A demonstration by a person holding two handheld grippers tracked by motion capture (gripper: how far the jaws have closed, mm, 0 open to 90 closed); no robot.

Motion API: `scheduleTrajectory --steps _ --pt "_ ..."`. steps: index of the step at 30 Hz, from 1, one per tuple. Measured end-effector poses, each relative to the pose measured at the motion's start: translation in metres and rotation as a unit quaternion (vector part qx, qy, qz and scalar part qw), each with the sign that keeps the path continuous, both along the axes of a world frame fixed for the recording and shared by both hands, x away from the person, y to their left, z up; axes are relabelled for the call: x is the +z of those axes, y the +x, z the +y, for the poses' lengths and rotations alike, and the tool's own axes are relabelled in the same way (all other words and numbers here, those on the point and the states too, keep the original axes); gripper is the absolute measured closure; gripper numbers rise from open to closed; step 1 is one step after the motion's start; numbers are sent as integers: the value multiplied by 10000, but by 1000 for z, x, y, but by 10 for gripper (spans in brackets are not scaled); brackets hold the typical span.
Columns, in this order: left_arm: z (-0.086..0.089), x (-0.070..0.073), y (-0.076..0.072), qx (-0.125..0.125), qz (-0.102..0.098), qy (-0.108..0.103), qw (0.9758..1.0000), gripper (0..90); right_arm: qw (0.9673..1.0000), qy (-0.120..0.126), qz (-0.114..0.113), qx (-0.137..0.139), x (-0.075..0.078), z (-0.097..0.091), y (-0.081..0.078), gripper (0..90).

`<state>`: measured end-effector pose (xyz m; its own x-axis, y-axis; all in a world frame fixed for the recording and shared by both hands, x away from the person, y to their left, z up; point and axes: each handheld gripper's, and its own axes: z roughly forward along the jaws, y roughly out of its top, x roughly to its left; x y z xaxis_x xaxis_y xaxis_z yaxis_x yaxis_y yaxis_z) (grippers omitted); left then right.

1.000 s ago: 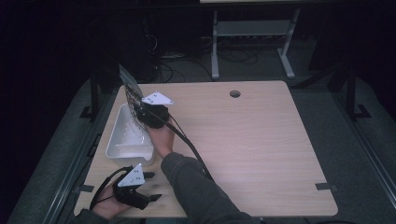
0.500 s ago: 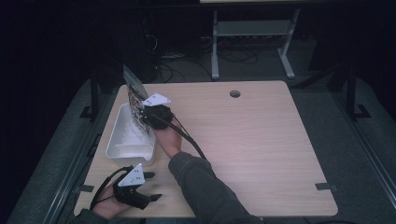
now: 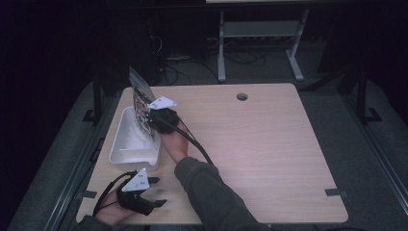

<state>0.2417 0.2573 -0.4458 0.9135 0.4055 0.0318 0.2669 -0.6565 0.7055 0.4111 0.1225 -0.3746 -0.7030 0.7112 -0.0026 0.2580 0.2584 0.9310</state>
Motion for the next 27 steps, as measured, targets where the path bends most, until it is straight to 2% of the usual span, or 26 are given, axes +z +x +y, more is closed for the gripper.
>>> scheduleTrajectory --steps 3,5,8,15,21,22,23,27 --pt "0 0 0 -6 0 -12 10000 232 9999 92 89 24 0 -3 3 649" --pt "0 0 0 -9 2 -16 10000 232 9997 174 137 46 -1 -5 5 560" --pt "0 0 0 -19 3 -16 10000 232 9993 262 268 82 -1 -9 6 508" --pt "-1 0 0 -35 -3 -14 10000 232 9970 422 557 336 -1 -16 8 400" --pt "-1 0 0 -38 3 -31 10000 232 9948 581 702 444 -2 -24 6 365" --pt "-1 0 0 -45 -1 -35 10000 232 9928 715 819 509 -2 -28 6 365" --pt "-1 0 0 -50 -3 -34 10000 232 9921 751 851 531 -2 -30 5 362" --pt "-2 0 0 -55 4 -43 10000 232 9913 751 898 602 -1 -36 2 350"
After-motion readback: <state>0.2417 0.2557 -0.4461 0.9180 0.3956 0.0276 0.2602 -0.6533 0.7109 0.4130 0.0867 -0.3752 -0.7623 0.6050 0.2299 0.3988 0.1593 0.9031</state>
